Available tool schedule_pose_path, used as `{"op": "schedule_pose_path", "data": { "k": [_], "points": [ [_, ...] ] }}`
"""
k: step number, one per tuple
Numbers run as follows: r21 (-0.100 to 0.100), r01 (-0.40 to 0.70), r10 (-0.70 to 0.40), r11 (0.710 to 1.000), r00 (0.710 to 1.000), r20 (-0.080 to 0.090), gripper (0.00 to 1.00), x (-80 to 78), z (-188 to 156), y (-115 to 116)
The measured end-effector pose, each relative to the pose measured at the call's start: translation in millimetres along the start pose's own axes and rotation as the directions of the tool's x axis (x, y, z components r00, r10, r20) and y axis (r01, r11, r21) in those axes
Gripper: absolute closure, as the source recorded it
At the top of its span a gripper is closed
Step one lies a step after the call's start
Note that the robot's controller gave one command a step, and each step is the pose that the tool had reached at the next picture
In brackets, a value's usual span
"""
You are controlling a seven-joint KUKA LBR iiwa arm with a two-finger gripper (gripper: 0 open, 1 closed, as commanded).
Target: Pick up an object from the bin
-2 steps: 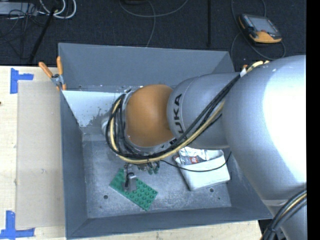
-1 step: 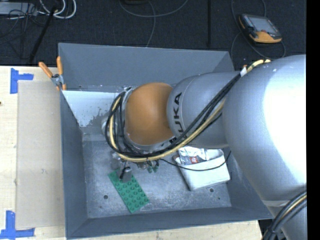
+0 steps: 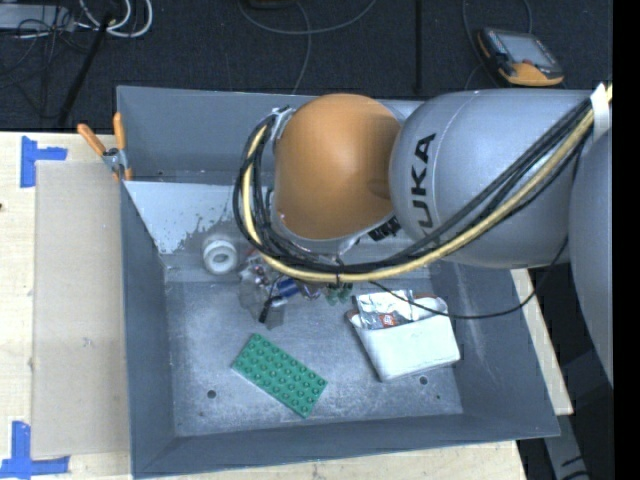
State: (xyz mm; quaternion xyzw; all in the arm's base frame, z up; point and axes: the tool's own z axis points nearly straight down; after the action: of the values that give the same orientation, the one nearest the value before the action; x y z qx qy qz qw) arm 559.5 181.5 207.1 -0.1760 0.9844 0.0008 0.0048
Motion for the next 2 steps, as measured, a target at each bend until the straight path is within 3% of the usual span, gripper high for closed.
{"op": "schedule_pose_path", "data": {
  "k": [1,2],
  "points": [
    [-0.001,0.333,-0.333,0.943,0.943,-0.004,1.00,34.9,-92,-17],
    [-0.009,0.381,-0.382,0.924,0.924,-0.017,1.00,66.4,48,-22]
  ]
}}
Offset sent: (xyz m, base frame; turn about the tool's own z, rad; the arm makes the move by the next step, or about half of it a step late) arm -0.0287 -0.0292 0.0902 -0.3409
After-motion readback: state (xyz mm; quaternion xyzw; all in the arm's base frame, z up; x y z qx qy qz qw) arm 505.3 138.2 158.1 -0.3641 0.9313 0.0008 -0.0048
